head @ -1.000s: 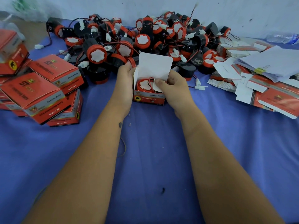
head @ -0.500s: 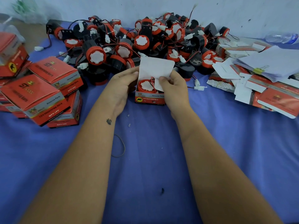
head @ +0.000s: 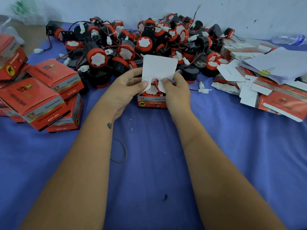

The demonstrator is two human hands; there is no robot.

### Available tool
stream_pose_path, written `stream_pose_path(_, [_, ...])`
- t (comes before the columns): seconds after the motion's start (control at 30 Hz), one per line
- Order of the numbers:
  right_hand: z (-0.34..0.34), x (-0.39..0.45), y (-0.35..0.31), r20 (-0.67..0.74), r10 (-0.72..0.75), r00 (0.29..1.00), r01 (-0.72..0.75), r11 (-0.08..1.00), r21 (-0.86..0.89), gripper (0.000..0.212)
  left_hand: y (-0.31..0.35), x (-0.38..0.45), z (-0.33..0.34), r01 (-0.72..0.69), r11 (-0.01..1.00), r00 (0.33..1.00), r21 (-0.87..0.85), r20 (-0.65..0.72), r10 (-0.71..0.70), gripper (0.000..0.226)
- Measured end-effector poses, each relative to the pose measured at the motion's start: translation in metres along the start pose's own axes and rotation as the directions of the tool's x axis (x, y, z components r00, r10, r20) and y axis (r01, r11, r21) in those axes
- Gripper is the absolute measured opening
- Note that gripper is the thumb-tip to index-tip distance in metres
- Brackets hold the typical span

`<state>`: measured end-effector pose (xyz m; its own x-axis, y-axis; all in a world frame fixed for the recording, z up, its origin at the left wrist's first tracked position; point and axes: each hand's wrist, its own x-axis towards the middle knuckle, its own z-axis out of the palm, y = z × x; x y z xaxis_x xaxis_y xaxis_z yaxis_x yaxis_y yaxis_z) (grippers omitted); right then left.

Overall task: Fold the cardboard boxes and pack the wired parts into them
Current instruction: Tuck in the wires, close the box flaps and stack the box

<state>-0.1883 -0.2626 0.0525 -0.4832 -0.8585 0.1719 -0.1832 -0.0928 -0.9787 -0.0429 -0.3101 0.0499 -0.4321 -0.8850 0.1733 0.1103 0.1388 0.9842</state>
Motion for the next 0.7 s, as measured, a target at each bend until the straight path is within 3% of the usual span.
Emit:
stream_pose_path(0.27, [-0.012, 0.0, -0.002, 0.106, -0.088, 0.99, 0.081, 0.994, 0.073, 0.029, 0.002, -0.004, 0.012, -0.114, 0.973, 0.975, 0.2, -0.166, 0.148, 0.031])
stream_pose_path(0.37, [-0.021, 0.003, -0.004, 0.147, -0.028, 0.989, 0.016, 0.997, 0.079, 0.027, 0.003, -0.004, 0.007, -0.076, 0.959, 0.982, 0.274, -0.148, 0.12, 0.041])
stream_pose_path(0.53, [-0.036, 0.007, -0.01, 0.219, 0.063, 0.974, -0.074, 0.996, 0.045, 0.028, 0.009, -0.004, 0.007, 0.005, 0.987, 0.997, 0.158, -0.076, 0.007, 0.044])
stream_pose_path(0.7, [-0.044, 0.014, -0.016, 0.255, 0.226, 0.94, -0.271, 0.95, 0.157, 0.028, 0.01, -0.013, 0.01, -0.051, 0.948, 0.996, 0.314, -0.05, 0.07, 0.024])
